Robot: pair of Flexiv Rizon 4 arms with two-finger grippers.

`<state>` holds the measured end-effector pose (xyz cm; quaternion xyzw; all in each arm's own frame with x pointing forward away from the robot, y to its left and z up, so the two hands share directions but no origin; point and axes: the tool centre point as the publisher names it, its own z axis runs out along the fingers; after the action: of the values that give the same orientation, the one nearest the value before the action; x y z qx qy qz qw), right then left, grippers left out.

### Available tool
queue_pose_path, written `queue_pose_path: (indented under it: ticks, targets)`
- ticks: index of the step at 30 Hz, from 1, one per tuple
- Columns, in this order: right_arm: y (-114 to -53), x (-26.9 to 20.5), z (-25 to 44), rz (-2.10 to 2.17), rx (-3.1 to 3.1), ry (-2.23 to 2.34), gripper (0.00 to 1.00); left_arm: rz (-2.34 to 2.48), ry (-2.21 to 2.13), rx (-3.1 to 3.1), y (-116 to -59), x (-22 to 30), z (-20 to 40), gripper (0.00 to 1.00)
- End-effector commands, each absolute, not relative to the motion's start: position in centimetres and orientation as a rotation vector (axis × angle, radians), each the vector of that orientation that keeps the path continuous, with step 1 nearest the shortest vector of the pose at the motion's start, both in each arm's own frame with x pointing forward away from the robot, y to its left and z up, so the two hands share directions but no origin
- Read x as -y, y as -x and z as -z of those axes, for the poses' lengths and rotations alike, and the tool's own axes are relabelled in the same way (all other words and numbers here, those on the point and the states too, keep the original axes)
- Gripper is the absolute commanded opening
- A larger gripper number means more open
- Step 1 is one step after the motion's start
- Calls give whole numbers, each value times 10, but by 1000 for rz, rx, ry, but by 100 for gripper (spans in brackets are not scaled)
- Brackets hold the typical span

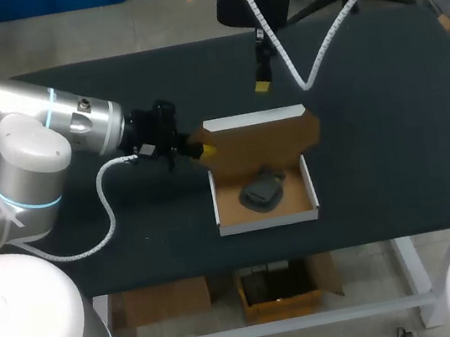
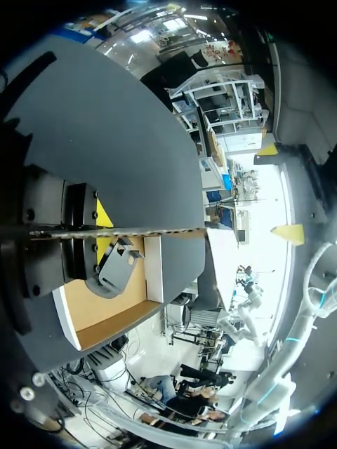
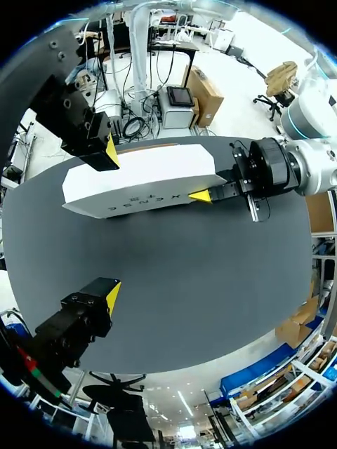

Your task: Assemble the packaging by folding the flat box into shape, placing the metal phone stand inside, and closing the box properly

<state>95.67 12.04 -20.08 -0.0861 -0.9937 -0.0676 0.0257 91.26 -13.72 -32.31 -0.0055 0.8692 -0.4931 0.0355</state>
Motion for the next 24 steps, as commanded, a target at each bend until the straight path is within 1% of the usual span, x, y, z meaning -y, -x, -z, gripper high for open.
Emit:
queue_pose_path:
  ticks: [1, 7, 11, 24]
  targets:
    - [-957, -120, 200, 209, 3070, 266, 100, 1515, 15, -2671, -913, 137, 323, 0]
    - [-957, -120, 200, 209, 3070, 266, 100, 1507, 7, -2658, -911, 138, 324, 0]
    - [-959, -116, 203, 199, 3038, 335, 100, 1494, -105, -2613, -903, 137, 322, 0]
    - [-941, -98, 208, 187, 2852, 849, 100, 1331, -281, -2491, -886, 136, 326, 0]
